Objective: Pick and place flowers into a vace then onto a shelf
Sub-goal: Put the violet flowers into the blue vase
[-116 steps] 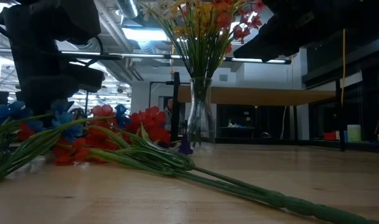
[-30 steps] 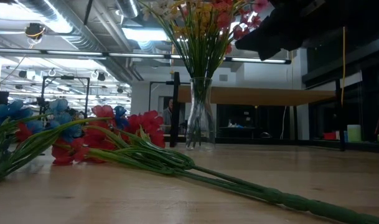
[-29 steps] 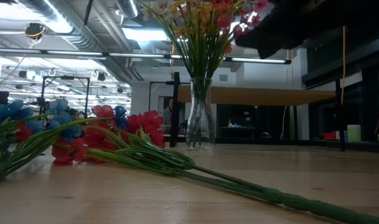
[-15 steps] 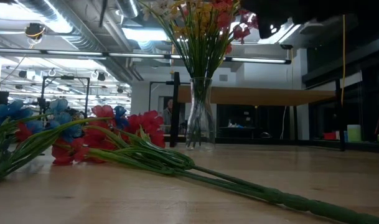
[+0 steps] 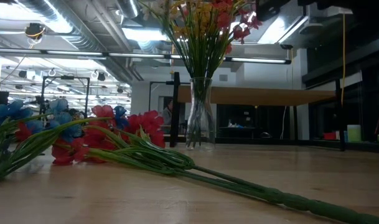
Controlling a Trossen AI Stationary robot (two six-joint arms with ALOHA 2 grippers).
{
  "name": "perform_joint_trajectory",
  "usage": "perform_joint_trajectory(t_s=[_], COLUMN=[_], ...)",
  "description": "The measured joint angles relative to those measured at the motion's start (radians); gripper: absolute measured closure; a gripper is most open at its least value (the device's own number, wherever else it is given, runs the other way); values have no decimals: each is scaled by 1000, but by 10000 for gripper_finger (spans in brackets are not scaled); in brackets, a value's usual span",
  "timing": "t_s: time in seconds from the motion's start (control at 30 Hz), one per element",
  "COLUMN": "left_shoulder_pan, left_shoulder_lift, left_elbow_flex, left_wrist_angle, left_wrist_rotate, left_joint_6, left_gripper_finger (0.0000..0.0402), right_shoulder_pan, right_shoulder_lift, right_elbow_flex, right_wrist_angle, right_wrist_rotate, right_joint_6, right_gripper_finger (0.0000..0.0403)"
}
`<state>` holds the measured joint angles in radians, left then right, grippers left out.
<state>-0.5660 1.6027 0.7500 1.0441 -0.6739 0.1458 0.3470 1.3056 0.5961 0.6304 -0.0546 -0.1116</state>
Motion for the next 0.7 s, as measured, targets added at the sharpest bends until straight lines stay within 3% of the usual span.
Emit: perform_joint_trajectory(t_s=[0.3, 0.7], left_shoulder_pan=[51, 129], left_shoulder_lift=[139, 205], left_elbow_flex=[148, 206], left_wrist_angle=[0, -1], left_wrist_rotate=[14, 102], left_joint_6=[74, 4], left_gripper_finger=[398, 398], right_shoulder_pan=[0, -2], right_shoulder_lift=[0, 0], right_elbow_flex=[0, 0], right_wrist_angle=[10, 25], right_wrist_rotate=[0, 34], right_joint_6=[-6, -37], right_gripper_finger=[252, 235])
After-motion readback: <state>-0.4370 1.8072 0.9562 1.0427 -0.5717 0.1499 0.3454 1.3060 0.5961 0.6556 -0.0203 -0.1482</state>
